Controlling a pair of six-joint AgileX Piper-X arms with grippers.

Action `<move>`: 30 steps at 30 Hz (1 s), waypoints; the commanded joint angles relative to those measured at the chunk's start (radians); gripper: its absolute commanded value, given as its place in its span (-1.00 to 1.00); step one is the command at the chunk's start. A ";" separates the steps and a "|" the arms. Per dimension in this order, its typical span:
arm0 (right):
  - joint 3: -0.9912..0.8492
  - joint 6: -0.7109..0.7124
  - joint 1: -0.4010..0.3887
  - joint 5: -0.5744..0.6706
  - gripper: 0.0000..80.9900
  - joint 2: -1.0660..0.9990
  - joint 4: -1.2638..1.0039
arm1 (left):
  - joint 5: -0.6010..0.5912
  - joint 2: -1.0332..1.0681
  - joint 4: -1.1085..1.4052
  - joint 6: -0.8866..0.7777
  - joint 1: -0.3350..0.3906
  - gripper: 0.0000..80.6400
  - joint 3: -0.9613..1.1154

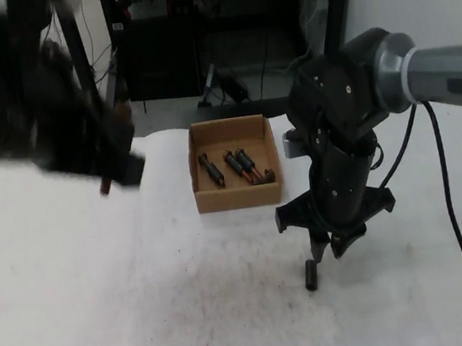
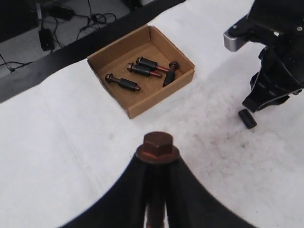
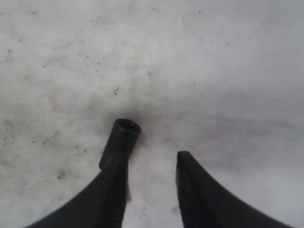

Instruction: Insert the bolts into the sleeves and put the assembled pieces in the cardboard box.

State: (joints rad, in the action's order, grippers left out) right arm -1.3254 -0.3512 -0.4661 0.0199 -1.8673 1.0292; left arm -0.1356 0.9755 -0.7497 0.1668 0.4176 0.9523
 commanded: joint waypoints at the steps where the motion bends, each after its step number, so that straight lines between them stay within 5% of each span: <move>1: -0.010 0.006 0.001 -0.041 -0.17 0.007 0.003 | -0.001 -0.095 0.143 -0.084 -0.013 -0.99 -0.142; 11: -0.010 -0.035 -0.003 -0.043 -0.17 -0.029 -0.017 | -0.001 -0.310 0.360 -0.206 -0.032 -0.99 -0.455; 30: -0.008 -0.158 -0.031 0.084 -0.22 -0.053 -0.134 | -0.001 -0.310 0.350 -0.219 -0.032 -0.99 -0.467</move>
State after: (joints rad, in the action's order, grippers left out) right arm -1.3278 -0.5013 -0.4928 0.0912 -1.9220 0.9010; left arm -0.1356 0.6754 -0.4172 -0.0447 0.3875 0.4820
